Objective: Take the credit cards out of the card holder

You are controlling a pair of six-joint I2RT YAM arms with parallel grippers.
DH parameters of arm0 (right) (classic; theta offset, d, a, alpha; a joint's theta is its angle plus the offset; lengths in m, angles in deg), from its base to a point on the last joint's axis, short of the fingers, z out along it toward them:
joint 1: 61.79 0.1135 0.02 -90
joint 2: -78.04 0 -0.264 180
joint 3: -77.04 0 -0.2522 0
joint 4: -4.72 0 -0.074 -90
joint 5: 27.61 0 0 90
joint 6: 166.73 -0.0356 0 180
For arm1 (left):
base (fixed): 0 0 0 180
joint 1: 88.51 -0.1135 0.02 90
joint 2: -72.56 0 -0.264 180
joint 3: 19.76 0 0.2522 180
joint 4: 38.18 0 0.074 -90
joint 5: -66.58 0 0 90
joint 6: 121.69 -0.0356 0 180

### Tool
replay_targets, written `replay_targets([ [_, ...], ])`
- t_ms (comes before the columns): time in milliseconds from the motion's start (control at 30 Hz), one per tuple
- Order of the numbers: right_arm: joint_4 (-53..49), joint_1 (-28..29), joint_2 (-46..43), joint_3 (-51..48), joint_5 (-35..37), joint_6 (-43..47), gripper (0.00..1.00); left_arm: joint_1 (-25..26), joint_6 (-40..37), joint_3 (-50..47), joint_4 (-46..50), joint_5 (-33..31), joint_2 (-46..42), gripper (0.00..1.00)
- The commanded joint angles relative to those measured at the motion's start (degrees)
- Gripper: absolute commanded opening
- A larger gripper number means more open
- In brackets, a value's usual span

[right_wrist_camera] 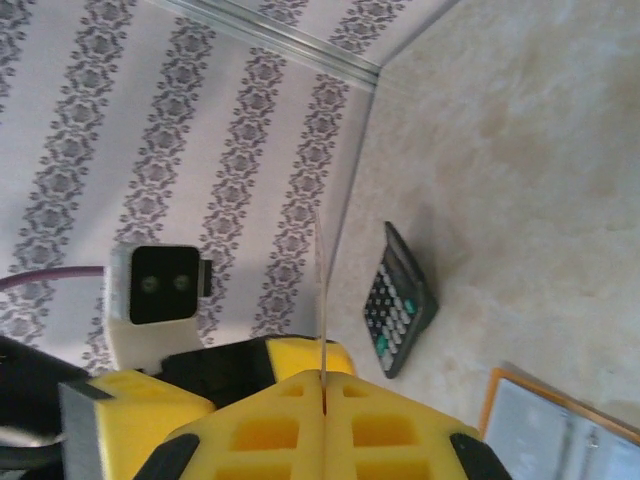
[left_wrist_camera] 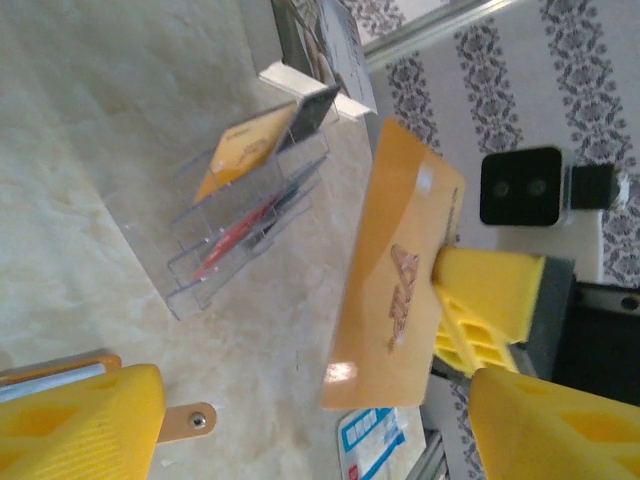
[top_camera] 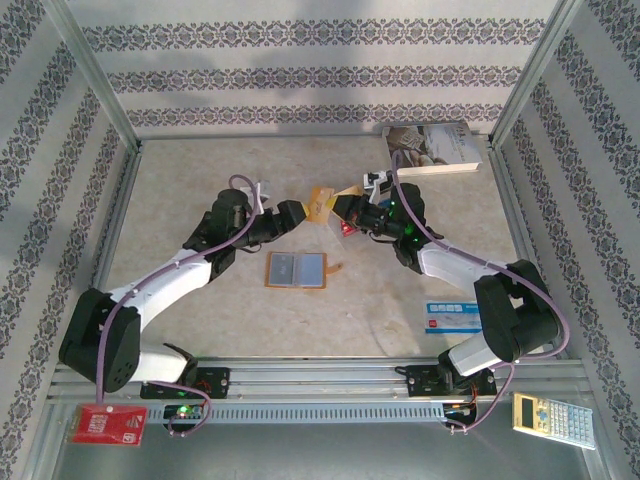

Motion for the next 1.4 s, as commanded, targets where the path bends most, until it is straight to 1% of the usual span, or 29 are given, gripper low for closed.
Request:
replay_targets([
  [0,5.2,-0.1,0.9,1.8,-2.9,-2.9,0.0,1.1,0.6,2.7,-4.1,2.8,1.1,0.77],
  [167,7.2,0.0,0.7,1.6,-3.5,-4.9,0.0,1.2,0.7,4.3,-5.5,5.0,2.4,0.66],
  [333,7.7,0.0,0.8,1.5,-4.0,-6.1,0.0,1.1,0.7,4.5,-6.6,5.4,2.7,0.5],
  [467,8.6,0.3,1.3,1.8,-3.9,-7.0,0.0,1.1,0.6,5.1,-6.8,6.2,2.7,0.41],
  [567,8.9,0.4,1.8,2.3,-4.3,-7.5,0.0,1.1,0.5,5.4,-7.0,6.1,2.7,0.34],
  [633,9.1,0.4,2.1,2.4,-4.3,-7.5,0.0,1.2,0.3,5.5,-7.4,6.2,2.8,0.27],
  [767,9.5,0.1,2.7,2.1,-4.0,-7.5,0.0,1.1,-0.2,5.6,-7.2,5.9,3.0,0.18],
  [867,9.4,-0.1,2.8,1.9,-3.6,-7.1,0.0,1.1,-1.2,6.2,-5.6,5.4,3.2,0.09],
  [933,8.4,-0.4,2.9,1.9,-3.3,-6.3,0.04,1.1,-2.4,6.6,-3.7,4.4,3.2,0.01],
  [967,7.4,-0.6,2.9,2.0,-3.1,-5.7,0.07,1.1,-3.3,6.8,-2.6,3.9,3.1,0.0],
  [1033,4.2,-1.0,2.7,1.9,-2.1,-4.0,0.18,1.1,-5.8,7.3,0.6,1.9,3.0,0.0],
  [1133,-1.5,-1.9,1.9,1.7,-0.6,-0.4,0.31,1.1,-10.9,8.6,6.4,-1.7,3.3,0.0],
  [1200,-6.6,-2.6,0.9,1.5,0.8,2.6,0.37,1.3,-14.2,10.0,10.7,-3.6,4.0,0.0],
  [1333,-19.7,-4.1,-2.8,1.7,6.3,10.4,0.47,2.1,-20.0,13.7,17.4,-7.5,6.0,0.0],
  [1367,-21.7,-4.6,-4.0,1.3,7.5,12.0,0.51,2.4,-21.5,15.1,18.9,-8.1,6.9,0.0],
])
